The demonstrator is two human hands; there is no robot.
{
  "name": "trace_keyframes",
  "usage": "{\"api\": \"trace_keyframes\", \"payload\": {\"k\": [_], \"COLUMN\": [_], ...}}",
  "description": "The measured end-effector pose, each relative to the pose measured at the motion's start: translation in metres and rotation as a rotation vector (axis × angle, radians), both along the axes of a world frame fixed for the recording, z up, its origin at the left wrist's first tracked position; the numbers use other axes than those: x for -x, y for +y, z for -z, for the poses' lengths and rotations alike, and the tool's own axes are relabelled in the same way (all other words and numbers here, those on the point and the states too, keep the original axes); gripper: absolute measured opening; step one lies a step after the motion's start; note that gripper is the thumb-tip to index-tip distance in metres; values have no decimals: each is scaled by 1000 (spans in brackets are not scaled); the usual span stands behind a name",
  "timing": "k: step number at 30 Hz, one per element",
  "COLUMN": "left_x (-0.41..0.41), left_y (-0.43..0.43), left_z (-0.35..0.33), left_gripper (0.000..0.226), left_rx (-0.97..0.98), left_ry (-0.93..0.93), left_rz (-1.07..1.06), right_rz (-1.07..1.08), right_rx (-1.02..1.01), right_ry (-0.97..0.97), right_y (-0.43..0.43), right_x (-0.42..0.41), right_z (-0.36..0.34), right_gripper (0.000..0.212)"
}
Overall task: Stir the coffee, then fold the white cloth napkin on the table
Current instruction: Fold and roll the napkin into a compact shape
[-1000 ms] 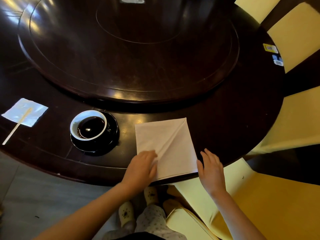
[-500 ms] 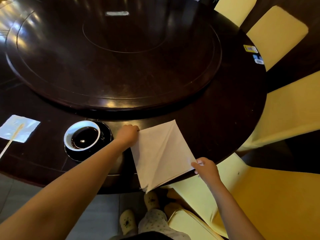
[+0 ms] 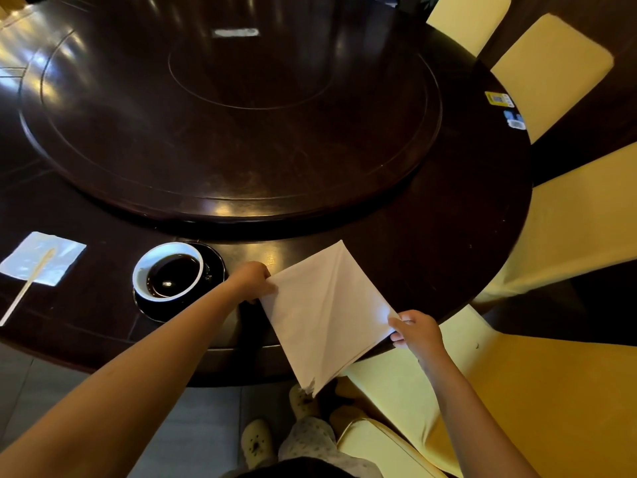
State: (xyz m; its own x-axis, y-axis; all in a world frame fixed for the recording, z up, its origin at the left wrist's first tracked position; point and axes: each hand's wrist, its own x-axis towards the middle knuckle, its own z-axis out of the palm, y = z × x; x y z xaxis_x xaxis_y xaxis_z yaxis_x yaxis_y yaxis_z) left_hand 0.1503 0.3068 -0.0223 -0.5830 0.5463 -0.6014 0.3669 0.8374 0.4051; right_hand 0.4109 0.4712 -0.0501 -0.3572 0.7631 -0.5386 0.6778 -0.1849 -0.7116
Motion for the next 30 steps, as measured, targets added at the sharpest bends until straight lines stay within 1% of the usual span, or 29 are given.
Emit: {"api": "trace_keyframes", "payload": {"k": [2,4,7,9,11,13,15,17,19,22,24,25,26,27,28,30], "left_x": [-1,-1,-2,-4,-4,-2,2,5,7,10,12,13,12,11,10,10], "left_y": [-3,-6,-5,-2,1,1,-1,-4,-7,-9,-11,-13,-14,-15,-15,-15], "left_z": [-1,-2,-11,-21,-32,-41,-47,-51,-51,-53,-57,-61,-64,-67,-69,-72], "left_gripper": [23,22,22,23,28,32,33,35,36,33,33,35,36,38,40,42], "left_rx": [-35,-108,-290,-421,-511,-567,-614,-645,-666,-720,-751,-769,-776,-766,-736,-673], "left_ry": [-58,-101,-196,-274,-324,-382,-446,-494,-543,-649,-707,-721,-705,-634,-493,-128], "left_rz": [-60,-144,-313,-430,-529,-603,-654,-691,-742,-798,-762,-724,-673,-606,-521,-345], "right_rz": [23,95,241,310,376,431,474,500,494,458,399,335,249,153,58,-88], "right_rx": [27,115,347,419,442,460,489,517,534,510,429,368,303,235,166,5], "right_ry": [29,91,250,348,428,501,557,596,621,617,591,570,543,507,463,342], "right_y": [0,2,9,17,24,31,38,43,47,49,48,48,48,48,47,47], "right_x": [1,1,3,8,13,17,22,26,31,38,40,39,38,37,37,37], "right_z": [-4,-8,-19,-28,-38,-45,-51,-56,-63,-75,-86,-93,-101,-108,-116,-127], "right_gripper": [19,21,23,21,17,20,22,19,13,12,13,14,17,21,26,33]}}
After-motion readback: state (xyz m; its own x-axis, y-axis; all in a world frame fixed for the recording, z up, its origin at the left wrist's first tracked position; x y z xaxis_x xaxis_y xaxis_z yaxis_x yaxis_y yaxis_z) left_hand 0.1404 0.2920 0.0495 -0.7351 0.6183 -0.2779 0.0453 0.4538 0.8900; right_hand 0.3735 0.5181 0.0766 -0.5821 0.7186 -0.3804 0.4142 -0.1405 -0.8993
